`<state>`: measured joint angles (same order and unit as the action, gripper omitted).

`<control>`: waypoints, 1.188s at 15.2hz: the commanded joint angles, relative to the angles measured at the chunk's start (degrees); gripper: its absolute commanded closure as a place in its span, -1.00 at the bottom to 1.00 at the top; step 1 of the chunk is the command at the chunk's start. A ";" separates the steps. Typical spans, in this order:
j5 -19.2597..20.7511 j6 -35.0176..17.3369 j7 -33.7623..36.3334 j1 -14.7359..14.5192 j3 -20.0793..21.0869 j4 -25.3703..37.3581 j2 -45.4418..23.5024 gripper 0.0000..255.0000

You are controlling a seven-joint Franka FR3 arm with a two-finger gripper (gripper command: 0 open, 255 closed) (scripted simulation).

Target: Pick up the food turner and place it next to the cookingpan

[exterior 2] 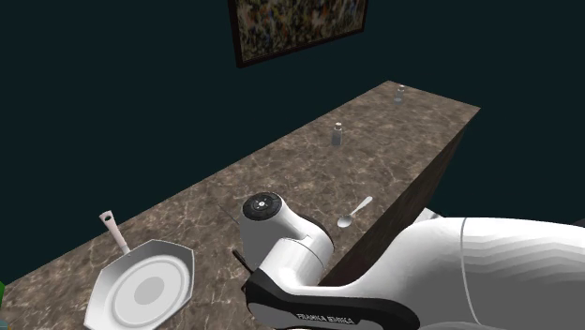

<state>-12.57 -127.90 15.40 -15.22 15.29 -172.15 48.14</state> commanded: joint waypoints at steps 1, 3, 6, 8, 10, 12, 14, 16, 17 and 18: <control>-0.01 -0.30 -0.09 0.02 -0.03 -0.24 -0.02 1.00; -0.01 -0.30 -0.09 0.02 -0.03 -0.24 -0.03 1.00; -0.01 -0.28 -0.09 0.02 -0.03 -0.23 -0.02 1.00; -0.01 -0.28 -0.09 0.02 -0.03 -0.23 -0.02 -1.00; -0.01 -0.28 -0.09 0.02 -0.03 -0.23 -0.02 -1.00; -0.01 -0.28 -0.09 0.02 -0.03 -0.23 -0.02 -1.00; 0.83 5.43 -0.02 0.24 -0.85 2.21 3.30 -1.00; 1.55 10.11 0.04 0.48 -1.56 4.70 5.51 -1.00; 1.56 10.11 0.04 0.47 -1.57 4.70 5.51 -1.00; 1.56 10.12 0.04 0.47 -1.57 4.69 5.53 -1.00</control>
<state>-11.08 -118.49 15.42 -14.73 13.81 -167.69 53.24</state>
